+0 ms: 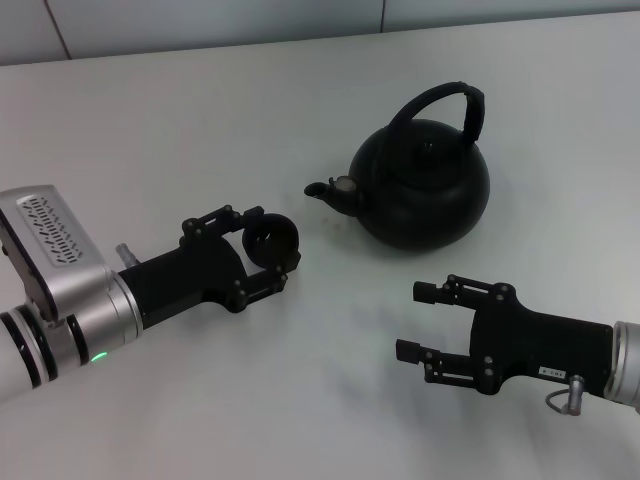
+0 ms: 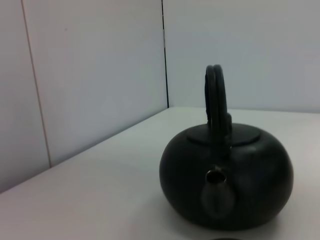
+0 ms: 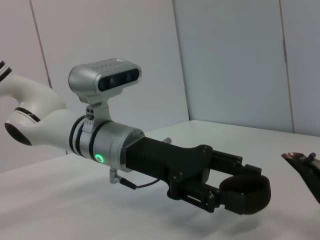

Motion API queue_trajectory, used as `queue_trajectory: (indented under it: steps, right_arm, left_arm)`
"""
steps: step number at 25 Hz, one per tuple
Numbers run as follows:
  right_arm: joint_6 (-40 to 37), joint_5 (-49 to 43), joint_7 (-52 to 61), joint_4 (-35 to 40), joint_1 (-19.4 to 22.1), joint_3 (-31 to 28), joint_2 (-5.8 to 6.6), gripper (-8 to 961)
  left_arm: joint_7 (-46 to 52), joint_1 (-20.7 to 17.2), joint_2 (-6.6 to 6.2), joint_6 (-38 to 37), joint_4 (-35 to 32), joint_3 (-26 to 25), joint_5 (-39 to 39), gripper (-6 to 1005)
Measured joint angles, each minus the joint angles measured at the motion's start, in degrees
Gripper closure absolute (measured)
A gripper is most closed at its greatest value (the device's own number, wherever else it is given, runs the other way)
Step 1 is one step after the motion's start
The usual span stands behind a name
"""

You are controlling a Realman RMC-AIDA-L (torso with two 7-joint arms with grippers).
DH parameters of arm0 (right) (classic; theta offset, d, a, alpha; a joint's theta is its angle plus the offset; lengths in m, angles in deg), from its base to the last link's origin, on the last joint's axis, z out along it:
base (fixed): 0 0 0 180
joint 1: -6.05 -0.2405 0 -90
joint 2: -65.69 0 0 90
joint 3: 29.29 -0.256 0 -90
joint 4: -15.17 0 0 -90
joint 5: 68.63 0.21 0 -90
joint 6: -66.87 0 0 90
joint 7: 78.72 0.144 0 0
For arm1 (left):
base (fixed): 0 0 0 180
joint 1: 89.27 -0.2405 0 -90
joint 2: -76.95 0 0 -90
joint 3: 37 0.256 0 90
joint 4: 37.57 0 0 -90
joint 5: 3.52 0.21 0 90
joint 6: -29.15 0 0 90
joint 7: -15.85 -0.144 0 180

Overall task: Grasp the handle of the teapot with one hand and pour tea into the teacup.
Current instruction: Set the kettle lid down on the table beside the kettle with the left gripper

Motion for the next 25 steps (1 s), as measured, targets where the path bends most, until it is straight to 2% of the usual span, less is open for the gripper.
queue_trajectory:
  steps: [10,25]
  right_arm:
    - [-0.13,0.0,0.0,0.07,-0.12,-0.01,0.0,216]
    - [-0.47,-0.01,0.01,0.16,-0.12,0.0,0.0,217]
  left_arm:
    - [-2.81,0.12,0.0,4.98,2.19,-0.18,0.0,277]
    - [-2.98,0.18,0.0,5.23,2.31,-0.23,0.0,270]
